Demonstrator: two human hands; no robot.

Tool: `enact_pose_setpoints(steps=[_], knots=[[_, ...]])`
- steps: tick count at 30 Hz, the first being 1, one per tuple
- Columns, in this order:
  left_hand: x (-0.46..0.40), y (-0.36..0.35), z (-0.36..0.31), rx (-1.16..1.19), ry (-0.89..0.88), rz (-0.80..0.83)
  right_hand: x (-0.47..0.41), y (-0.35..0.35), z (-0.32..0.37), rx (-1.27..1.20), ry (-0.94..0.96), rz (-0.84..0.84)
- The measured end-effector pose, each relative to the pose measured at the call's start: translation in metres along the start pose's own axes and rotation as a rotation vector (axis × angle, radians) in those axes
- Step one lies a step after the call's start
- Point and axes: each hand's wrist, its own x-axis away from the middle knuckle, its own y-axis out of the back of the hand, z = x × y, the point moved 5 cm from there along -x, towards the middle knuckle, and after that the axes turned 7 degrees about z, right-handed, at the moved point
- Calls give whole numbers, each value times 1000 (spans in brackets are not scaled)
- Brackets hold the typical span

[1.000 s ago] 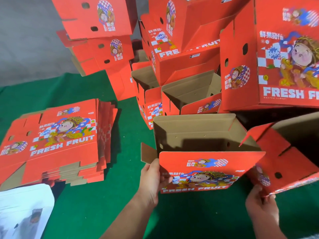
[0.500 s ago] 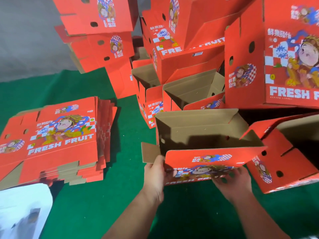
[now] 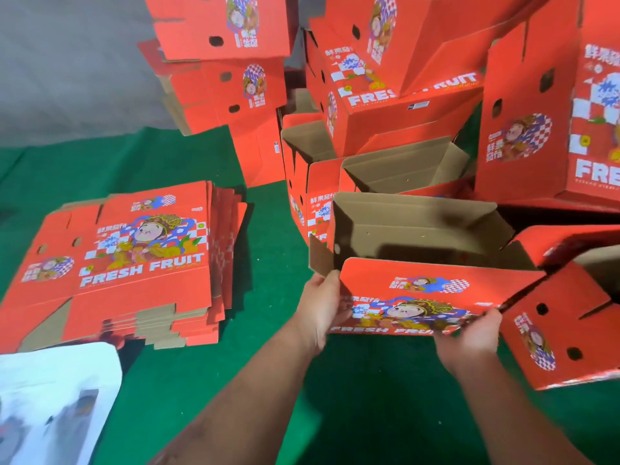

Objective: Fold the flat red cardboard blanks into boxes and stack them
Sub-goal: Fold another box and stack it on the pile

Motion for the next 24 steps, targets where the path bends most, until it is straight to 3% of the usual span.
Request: enact_pose_setpoints(steps=[4, 7, 9, 11, 16, 22, 24], knots=[[13, 21, 3, 79, -80, -73, 17, -1, -30, -102, -68, -92], [25, 38, 1, 153, -91, -136, 11, -7, -40, -128, -96, -66], [35, 49, -5, 172, -117, -166, 24, -11, -40, 102, -60, -62], [44, 62, -16, 177, -159, -222, 42, -26, -39, 176, -62, -59], [61, 99, -51, 171, -282, -283, 82, -69, -38, 319, -11, 167], [92, 107, -109, 186, -550, -165, 111, -121, -20, 597, 38, 392], [100, 105, -125, 86, -630, -184, 119, -136, -5, 799, 182, 507]])
